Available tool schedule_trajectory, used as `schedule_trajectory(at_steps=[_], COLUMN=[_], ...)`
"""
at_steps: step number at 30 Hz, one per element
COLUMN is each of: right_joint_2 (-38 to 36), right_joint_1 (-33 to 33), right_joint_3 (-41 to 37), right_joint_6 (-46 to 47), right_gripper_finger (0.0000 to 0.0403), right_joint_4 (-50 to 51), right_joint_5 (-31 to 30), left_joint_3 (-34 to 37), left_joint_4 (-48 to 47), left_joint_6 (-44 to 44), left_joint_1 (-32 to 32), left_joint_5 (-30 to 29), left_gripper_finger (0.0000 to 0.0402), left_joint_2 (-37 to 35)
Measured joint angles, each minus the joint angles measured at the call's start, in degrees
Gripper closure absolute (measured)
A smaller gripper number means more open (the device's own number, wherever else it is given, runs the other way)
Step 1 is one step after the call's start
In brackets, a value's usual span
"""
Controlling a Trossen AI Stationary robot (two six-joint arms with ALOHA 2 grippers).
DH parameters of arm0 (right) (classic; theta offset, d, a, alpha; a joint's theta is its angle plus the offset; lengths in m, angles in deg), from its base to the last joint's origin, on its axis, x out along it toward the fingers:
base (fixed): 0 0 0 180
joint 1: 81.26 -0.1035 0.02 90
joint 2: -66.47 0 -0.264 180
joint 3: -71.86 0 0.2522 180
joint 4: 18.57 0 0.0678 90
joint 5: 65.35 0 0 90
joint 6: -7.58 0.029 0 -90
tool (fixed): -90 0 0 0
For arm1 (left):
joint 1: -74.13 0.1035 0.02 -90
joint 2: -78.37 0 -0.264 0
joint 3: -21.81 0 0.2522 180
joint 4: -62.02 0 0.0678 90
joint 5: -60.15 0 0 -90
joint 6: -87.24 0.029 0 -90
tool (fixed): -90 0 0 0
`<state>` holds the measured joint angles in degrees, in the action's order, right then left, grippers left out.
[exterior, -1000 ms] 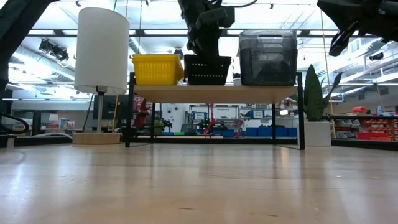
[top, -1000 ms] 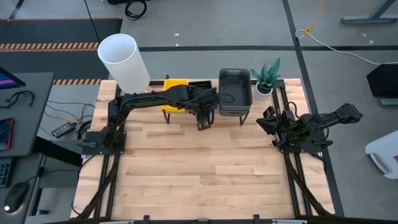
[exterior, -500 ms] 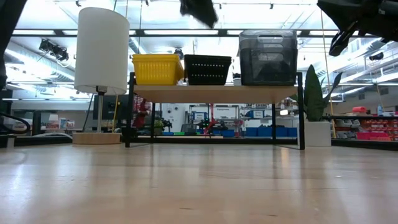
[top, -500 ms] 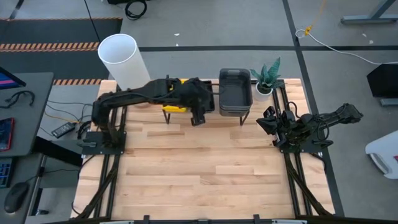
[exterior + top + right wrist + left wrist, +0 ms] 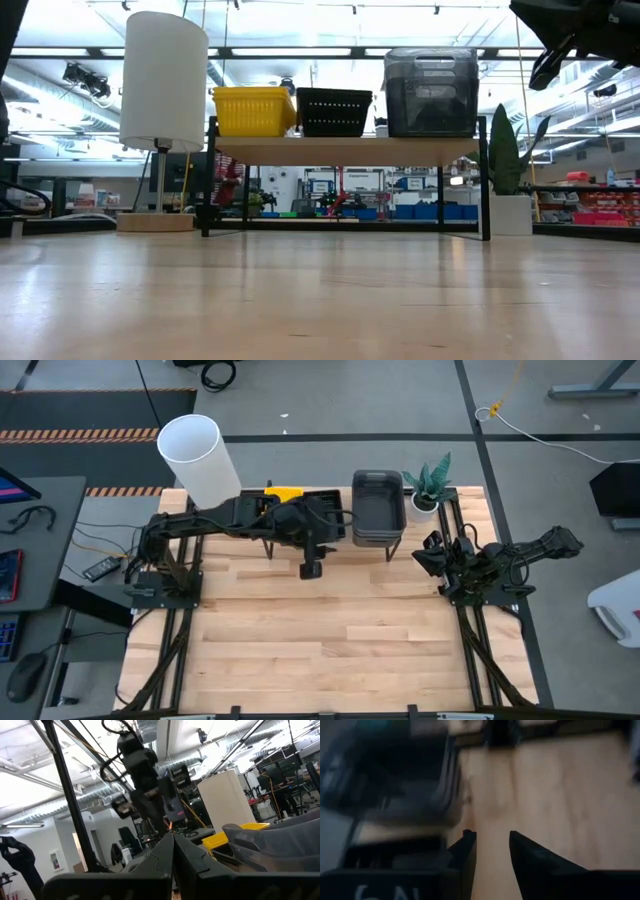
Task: Stack baskets on shelf by color
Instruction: Return to Home Position
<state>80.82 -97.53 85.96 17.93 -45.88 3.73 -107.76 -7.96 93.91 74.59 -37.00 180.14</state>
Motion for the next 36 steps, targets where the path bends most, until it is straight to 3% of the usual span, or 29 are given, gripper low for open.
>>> schedule_trajectory(at_steps=[4,9,13,22,32,36], right_joint_2=[0.0,0.0,0.0,0.0,0.0,0.0], right_joint_1=[0.0,0.0,0.0,0.0,0.0,0.0], right_joint_3=[0.0,0.0,0.0,0.0,0.0,0.0], right_joint_6=[0.0,0.0,0.0,0.0,0.0,0.0], right_gripper_finger=[0.0386,0.0386,0.0386,0.0386,0.0386,0.0386], right_joint_4=[0.0,0.0,-0.1,0.0,0.0,0.0], right_joint_5=[0.0,0.0,0.0,-0.2,-0.2,-0.2], left_joint_3=[0.0,0.0,0.0,0.0,0.0,-0.1], left_joint_4=[8.1,16.9,14.3,14.6,16.0,16.9], left_joint_6=[-1.0,-6.5,-9.4,-1.3,-5.0,-13.1], left_joint_1=[-0.4,-1.3,-2.2,-5.2,-5.2,-5.2], left_joint_5=[5.3,5.8,5.9,4.9,4.0,4.0], left_gripper_finger=[0.0287,0.0287,0.0287,0.0287,0.0287,0.0287], left_joint_2=[-0.6,-2.1,-5.1,-18.1,-29.0,-32.0])
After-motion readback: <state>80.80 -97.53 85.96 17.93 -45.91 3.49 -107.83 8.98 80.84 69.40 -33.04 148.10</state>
